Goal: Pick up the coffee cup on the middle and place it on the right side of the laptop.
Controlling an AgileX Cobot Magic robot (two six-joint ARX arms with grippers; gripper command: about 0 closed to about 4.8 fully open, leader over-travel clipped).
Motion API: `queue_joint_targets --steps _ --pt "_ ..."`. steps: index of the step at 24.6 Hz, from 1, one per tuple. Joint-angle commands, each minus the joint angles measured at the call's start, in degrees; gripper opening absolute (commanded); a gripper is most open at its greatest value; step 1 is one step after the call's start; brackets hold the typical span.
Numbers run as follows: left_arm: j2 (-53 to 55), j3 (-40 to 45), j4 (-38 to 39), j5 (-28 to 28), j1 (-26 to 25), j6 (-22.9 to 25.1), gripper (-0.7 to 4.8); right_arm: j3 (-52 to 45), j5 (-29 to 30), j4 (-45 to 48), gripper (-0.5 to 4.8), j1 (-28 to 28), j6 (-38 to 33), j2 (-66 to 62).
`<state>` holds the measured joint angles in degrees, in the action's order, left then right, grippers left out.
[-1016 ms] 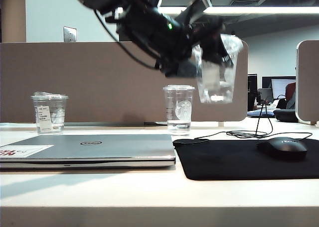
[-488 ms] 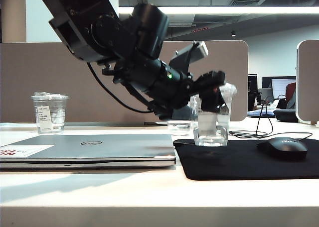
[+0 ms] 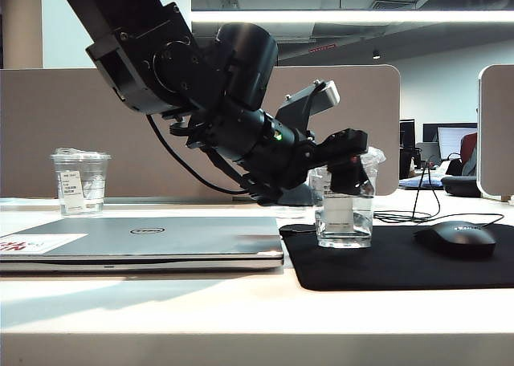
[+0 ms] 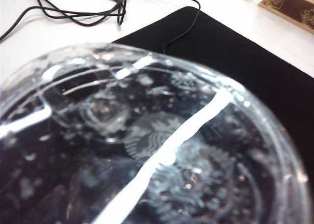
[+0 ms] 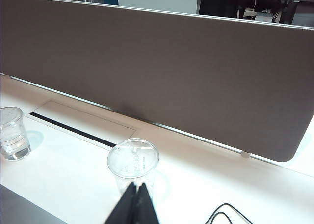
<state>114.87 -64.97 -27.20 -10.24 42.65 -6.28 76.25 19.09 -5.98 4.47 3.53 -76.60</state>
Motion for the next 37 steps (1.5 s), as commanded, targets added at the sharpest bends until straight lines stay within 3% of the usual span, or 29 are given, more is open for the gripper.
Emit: queue_joint_targets --steps 1,4,14,19,24,27,31,37 --pt "0.2 -0.1 4.2 0.2 0.3 -0.2 4.79 0.3 -0.1 1.0 -0.05 0.1 0.2 0.4" --pt "-0.1 -0.1 6.1 0.0 0.3 -0.2 4.79 0.3 -0.1 1.0 -0.06 0.1 0.2 0.4" --pt "-8.5 -0.1 22.8 0.1 0.3 0.6 4.79 0.3 -0.9 -0.5 -0.06 0.1 0.2 1.3" --pt "-14.8 -0.1 34.4 0.0 0.3 5.0 4.67 0.3 -1.6 -2.7 -0.06 0.2 0.2 2.7" --pt "-23.0 -0.1 44.9 0.0 0.3 7.4 2.18 0.3 -1.3 -7.6 -0.06 0.2 0.2 5.3" --pt "-29.9 -0.1 48.6 0.0 0.2 7.3 1.05 0.3 -0.9 -15.4 -0.05 0.3 0.2 7.8" --pt "-37.2 -0.1 53.0 0.2 0.2 7.3 0.03 0.3 -0.9 -26.7 -0.06 0.3 0.2 10.4" --pt "-46.4 -0.1 66.3 6.7 0.2 9.4 -0.06 0.3 -1.0 -46.8 -0.06 0.4 5.0 14.9"
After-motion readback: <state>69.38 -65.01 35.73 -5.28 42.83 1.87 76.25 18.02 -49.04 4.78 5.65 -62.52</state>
